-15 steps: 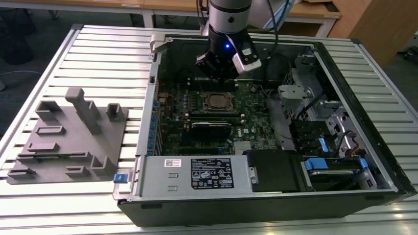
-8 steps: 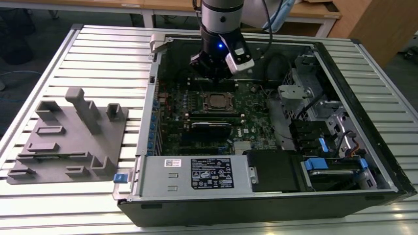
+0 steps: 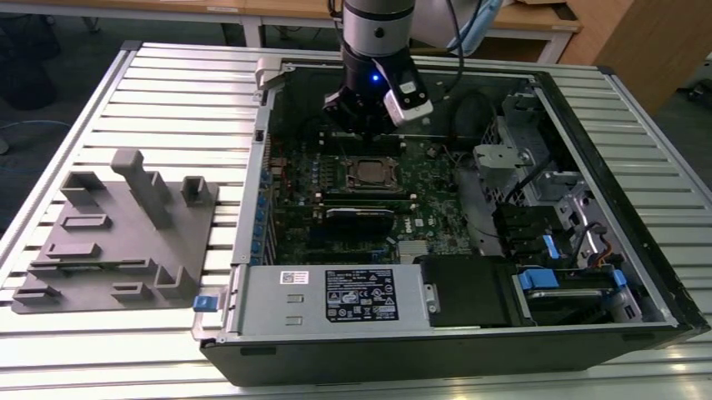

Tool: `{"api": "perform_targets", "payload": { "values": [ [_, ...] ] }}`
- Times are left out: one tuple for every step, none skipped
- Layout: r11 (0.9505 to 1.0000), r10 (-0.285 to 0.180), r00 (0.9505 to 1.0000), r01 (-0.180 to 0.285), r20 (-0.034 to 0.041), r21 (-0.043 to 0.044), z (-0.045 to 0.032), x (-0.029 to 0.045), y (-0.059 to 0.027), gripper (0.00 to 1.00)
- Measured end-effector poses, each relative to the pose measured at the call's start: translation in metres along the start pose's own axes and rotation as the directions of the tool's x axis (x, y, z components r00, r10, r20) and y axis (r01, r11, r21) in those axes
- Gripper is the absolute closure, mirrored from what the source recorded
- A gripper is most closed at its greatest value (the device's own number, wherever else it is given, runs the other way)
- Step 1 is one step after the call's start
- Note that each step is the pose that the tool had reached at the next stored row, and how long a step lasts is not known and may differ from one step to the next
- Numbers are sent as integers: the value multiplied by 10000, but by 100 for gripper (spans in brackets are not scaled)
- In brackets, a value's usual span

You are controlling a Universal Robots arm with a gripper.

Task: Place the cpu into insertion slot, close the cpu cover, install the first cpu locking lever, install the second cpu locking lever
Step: 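Install the first cpu locking lever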

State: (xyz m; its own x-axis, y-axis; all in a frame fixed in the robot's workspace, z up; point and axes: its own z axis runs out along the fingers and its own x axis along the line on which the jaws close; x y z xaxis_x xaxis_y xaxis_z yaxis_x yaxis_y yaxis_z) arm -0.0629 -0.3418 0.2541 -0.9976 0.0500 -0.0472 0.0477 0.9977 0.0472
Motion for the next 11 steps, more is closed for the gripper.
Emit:
{"api": "perform_targets", "payload": {
  "values": [
    [10000,0,10000,0,-1,1,-3,0,0,89],
    [10000,0,10000,0,0,1,-5,0,1,89],
    [10000,0,10000,0,-1,0,-6,0,1,89],
    [10000,1,10000,-1,0,-1,-5,-1,1,89],
    [10000,0,10000,0,0,-1,-6,-1,1,89],
    [10000,0,10000,0,-1,0,-8,0,1,89],
    [10000,0,10000,0,0,1,-9,-1,1,89],
    [10000,0,10000,0,0,1,-9,-1,1,89],
    [10000,0,10000,0,0,1,-9,-1,1,89],
    [10000,0,10000,0,-1,0,-10,-1,1,89],
    [10000,0,10000,0,-2,3,-13,-1,1,89]
  ]
}}
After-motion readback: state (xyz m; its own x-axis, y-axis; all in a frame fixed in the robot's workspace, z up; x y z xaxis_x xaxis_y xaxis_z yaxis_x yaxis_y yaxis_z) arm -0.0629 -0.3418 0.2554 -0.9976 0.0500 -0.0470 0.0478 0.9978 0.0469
